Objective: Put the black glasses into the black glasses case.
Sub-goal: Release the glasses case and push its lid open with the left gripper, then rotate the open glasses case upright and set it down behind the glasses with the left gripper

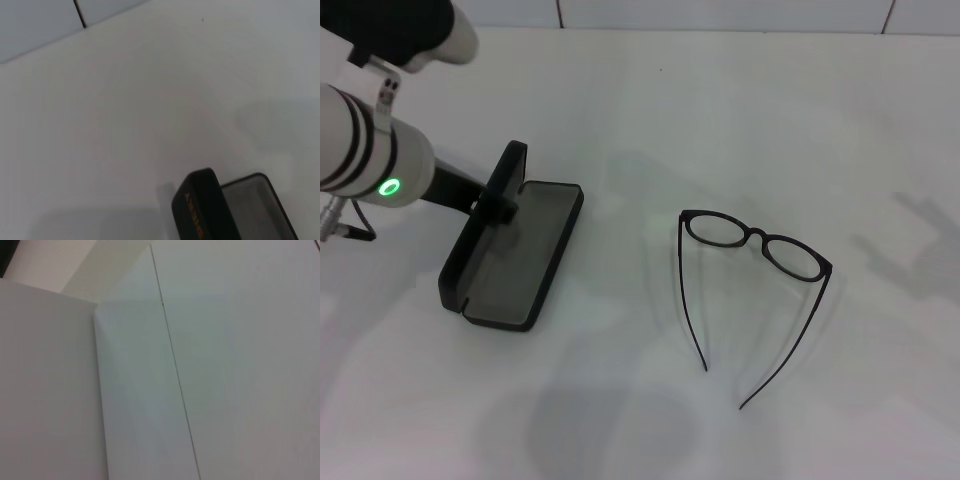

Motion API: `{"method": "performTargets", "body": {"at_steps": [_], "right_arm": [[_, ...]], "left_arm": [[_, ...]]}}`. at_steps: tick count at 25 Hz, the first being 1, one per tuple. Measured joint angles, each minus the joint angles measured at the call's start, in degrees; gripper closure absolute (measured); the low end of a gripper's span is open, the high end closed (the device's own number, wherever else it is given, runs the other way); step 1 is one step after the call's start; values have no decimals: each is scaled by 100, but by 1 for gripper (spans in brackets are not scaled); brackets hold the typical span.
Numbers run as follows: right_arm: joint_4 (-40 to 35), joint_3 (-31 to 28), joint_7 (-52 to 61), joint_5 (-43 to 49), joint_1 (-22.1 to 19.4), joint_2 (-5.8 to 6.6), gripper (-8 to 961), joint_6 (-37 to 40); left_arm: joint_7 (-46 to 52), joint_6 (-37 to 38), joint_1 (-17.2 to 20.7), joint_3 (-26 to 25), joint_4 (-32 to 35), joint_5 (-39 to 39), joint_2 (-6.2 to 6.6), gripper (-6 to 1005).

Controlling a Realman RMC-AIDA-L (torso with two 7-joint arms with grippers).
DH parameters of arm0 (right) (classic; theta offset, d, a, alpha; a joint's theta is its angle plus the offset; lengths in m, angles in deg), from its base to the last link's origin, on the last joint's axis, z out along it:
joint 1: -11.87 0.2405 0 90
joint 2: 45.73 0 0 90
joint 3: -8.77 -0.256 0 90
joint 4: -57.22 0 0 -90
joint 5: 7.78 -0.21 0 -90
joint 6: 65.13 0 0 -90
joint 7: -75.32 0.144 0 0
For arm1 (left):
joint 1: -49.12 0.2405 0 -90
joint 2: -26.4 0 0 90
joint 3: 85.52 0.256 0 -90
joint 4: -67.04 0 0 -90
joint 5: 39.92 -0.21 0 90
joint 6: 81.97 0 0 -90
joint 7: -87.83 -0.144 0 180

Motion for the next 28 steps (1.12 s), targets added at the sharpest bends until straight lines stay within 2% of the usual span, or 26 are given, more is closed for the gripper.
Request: {"method": "performTargets", "body": {"at_steps": [6,16,21,26,28], "right_arm": [[49,0,0,2,-13,0,83,13],[107,-14,-9,2,-48,0,82,42],[110,-1,-9,2,-53,0,82,46],[111,-1,-9,2,-52,-2,82,50],[116,0,-9,2,-52,-5,82,50]], "left_arm": [[0,36,-130,87,-270,-7,-1,588],[-36,77,-161,291,-216,-38,11,587],[-64,120,-175,339,-192,-53,15,723],[-220,121,-180,347,58,-60,22,806],[-316,110,-180,348,181,-60,22,804]]}}
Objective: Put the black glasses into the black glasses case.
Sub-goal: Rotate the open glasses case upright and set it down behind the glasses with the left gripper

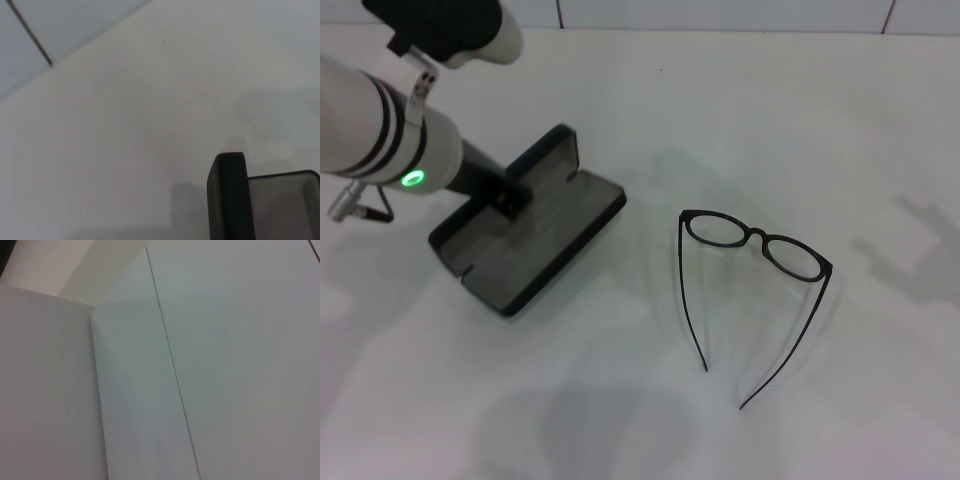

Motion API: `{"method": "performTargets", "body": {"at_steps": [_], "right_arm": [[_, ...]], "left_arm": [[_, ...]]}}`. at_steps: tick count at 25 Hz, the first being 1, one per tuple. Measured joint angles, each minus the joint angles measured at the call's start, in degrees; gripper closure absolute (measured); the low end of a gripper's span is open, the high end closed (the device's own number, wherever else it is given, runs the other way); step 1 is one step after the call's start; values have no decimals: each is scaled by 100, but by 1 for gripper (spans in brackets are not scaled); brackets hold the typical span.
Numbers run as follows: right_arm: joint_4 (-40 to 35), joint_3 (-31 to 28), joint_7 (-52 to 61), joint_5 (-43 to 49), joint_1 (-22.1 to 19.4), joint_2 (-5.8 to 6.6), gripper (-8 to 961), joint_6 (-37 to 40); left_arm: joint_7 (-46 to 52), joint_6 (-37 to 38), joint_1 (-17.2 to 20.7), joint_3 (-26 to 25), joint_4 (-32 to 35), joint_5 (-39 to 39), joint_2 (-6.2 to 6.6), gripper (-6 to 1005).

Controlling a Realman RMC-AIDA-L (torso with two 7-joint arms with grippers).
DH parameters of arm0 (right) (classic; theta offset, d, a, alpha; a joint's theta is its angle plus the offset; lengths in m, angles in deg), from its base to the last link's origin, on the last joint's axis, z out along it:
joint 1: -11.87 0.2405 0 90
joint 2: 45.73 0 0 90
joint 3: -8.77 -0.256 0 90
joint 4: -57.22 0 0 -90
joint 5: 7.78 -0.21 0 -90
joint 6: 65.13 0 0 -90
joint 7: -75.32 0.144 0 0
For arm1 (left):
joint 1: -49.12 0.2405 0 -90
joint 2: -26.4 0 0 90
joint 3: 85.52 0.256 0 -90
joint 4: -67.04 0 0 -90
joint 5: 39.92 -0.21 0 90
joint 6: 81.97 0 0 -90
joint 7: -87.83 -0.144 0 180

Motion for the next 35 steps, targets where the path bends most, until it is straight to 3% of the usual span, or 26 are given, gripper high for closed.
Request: {"method": "performTargets", "body": {"at_steps": [8,20,29,35], "right_arm": [[201,-30,-162,-3,-6,2,82,82],[473,8,-383,23,-72,0,82,329],[521,9,-421,153,-31,-4,82,331],[530,8,-421,159,-51,-14,82,331]], "left_arm": [[-1267,-995,-196,273,238,138,-18,797],[-3054,-3071,-991,1651,-1359,168,-46,786],[-3870,-3399,-1294,1897,-1908,847,-57,778],[-3981,-3688,-1318,2248,-2118,853,-70,772]]}}
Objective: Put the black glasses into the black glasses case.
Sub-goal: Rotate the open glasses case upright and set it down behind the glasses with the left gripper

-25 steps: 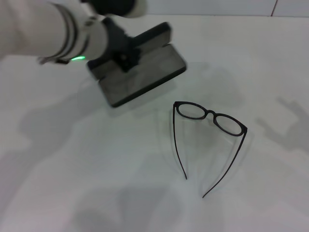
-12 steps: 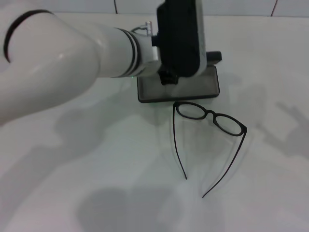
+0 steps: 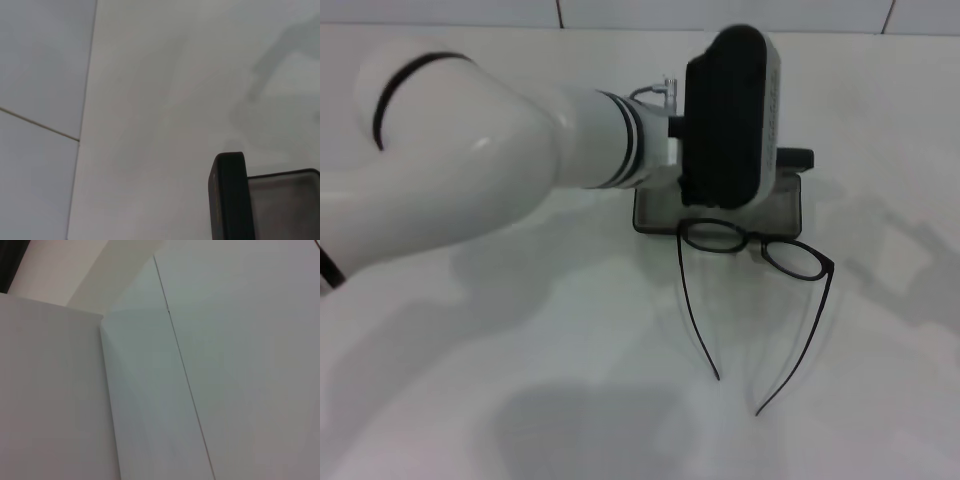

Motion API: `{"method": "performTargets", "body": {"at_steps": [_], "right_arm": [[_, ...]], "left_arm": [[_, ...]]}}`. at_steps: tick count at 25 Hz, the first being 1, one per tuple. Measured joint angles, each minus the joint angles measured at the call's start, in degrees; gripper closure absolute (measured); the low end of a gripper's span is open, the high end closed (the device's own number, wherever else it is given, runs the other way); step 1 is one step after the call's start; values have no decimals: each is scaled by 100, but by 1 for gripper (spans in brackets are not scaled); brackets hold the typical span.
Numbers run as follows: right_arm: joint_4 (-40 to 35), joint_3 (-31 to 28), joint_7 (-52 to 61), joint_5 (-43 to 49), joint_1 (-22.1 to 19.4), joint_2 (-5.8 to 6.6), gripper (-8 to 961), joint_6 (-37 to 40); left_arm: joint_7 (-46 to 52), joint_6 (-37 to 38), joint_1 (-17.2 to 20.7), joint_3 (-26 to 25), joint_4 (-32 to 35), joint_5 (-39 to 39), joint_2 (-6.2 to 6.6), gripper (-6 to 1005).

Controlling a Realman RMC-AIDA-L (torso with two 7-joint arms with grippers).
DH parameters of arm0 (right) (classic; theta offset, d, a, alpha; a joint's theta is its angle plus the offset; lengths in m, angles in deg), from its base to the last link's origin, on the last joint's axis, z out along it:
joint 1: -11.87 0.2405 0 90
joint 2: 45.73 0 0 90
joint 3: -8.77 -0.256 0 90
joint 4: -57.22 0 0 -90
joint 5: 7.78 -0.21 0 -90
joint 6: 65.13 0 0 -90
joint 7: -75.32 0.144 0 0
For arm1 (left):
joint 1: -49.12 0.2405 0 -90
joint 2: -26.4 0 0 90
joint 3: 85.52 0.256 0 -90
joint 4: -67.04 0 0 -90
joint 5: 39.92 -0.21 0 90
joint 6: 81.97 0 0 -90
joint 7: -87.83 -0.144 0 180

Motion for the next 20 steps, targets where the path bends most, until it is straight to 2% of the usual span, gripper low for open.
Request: {"method": "performTargets", "body": {"at_steps": [11,20], "right_arm": [[46,0,0,0,-6,2,82,0],[45,0,0,-1,-27,2,82,37]], "left_arm": [[51,-613,-10,136,-327,18,-21,762],[58,-616,-16,154,-441,23,-14,748]]}}
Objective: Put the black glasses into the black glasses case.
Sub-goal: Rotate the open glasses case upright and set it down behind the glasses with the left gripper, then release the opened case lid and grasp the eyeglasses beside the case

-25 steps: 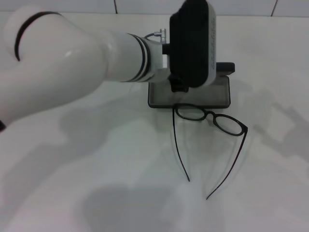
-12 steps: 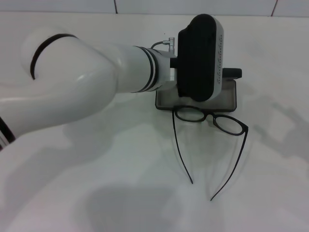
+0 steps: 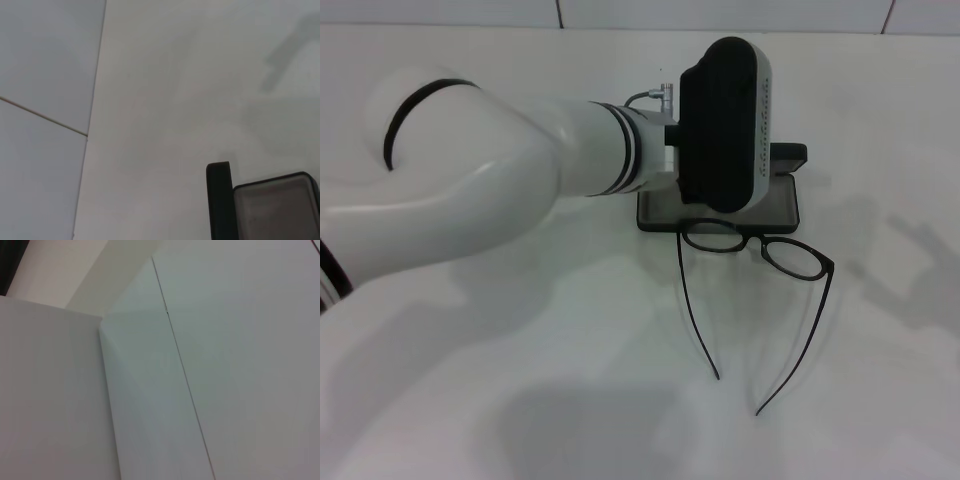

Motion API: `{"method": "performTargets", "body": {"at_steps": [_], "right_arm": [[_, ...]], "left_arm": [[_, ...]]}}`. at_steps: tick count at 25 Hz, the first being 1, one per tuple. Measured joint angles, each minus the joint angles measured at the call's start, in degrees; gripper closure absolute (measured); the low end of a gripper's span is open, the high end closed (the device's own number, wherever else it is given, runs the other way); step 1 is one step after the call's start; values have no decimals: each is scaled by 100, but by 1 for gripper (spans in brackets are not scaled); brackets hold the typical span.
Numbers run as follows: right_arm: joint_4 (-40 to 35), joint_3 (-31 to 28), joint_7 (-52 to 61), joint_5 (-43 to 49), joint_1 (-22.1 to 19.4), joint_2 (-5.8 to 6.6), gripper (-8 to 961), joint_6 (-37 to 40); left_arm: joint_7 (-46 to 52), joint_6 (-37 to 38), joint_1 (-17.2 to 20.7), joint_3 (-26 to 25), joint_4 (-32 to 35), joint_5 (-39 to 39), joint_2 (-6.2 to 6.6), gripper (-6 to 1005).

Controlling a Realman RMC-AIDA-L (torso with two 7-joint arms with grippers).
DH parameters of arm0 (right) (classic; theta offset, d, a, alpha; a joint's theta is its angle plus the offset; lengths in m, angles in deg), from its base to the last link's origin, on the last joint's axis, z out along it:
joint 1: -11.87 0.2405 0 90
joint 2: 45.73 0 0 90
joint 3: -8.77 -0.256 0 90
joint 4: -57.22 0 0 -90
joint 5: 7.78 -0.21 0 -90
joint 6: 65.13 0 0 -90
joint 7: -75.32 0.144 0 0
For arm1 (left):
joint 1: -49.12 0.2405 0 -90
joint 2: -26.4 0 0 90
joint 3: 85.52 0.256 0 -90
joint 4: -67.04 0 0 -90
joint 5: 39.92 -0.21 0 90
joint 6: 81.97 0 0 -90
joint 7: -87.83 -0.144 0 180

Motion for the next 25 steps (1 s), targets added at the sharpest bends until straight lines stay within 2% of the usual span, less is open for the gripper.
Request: {"method": "performTargets", "body": {"at_steps": [7,8,12,16,18,19,20,21,23,25], "right_arm": [[4,15,0,38,-29,9,82,6],[5,16,0,81,-31,13,82,-5],[-12,20,1,196,-10,19,82,-81],[-219,57,150,389,22,74,83,-261],[-548,84,543,626,73,123,92,-461],[-748,82,791,790,92,139,100,-557],[-1006,86,1026,971,111,144,109,-645],[-1334,91,1365,1188,134,139,118,-738],[-2035,160,1999,1674,185,110,135,-868],[-2972,473,2944,2335,325,82,152,-1009]], "left_arm": [[22,27,59,1,241,13,6,728],[58,144,193,-39,600,18,18,725],[62,256,564,-168,1300,19,33,724],[110,138,1281,-391,2342,255,31,725],[113,101,1635,-598,2866,762,38,726],[113,101,1635,-598,2866,762,38,727],[-76,146,2012,-954,3277,1793,68,727],[-146,182,2053,-1008,3299,1990,75,728],[-633,528,2244,-1377,3336,3072,93,746],[-1021,933,2376,-1679,3279,3906,89,779]]}}
